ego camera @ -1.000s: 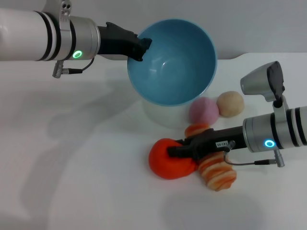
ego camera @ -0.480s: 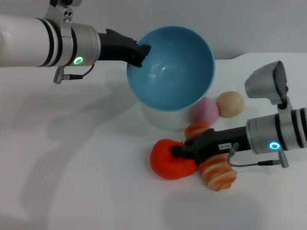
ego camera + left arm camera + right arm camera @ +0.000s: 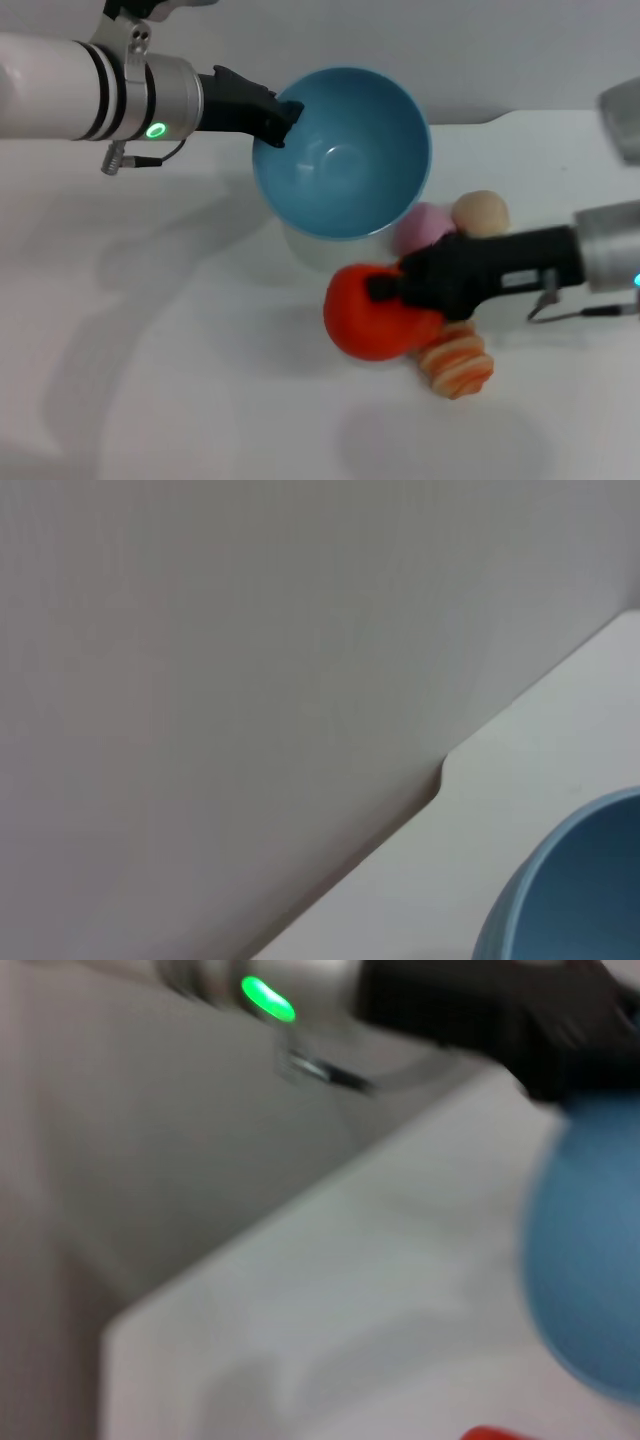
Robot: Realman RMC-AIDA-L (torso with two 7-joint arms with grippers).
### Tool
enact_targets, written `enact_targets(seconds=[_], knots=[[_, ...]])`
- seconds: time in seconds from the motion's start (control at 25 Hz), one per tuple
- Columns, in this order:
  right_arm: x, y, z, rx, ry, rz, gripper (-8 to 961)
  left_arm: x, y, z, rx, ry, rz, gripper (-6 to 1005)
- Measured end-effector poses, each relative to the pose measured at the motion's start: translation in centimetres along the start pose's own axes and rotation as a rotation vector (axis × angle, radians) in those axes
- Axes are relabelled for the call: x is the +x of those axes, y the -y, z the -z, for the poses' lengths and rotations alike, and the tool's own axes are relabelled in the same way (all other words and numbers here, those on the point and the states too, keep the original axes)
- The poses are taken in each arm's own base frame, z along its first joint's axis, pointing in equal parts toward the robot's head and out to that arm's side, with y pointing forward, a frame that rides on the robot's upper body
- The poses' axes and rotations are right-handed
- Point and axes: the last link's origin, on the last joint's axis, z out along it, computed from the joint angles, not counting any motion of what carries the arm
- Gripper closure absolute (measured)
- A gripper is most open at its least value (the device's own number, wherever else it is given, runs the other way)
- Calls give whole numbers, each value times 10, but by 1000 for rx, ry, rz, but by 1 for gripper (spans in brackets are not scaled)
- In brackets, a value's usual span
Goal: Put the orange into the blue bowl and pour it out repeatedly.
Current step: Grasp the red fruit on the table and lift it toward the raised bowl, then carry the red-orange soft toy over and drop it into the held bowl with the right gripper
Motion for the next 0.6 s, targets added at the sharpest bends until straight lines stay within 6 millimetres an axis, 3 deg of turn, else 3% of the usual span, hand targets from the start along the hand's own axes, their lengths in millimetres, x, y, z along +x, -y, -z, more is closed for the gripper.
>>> enact_targets(seconds=[0.2,0.36,0.48,0.6], knots=[[-34,-21,48,-60,167,100,915,3,0,2,-27,73,-35,1000],[-52,-29,79,-14,234,145,900,3,-11,0,-93,151,-43,999],[-57,-28,89,28,255,155,889,3,-20,1,-139,197,-44,999],[-55,-20,86,51,267,118,878,4,-26,1,-161,219,-47,999]])
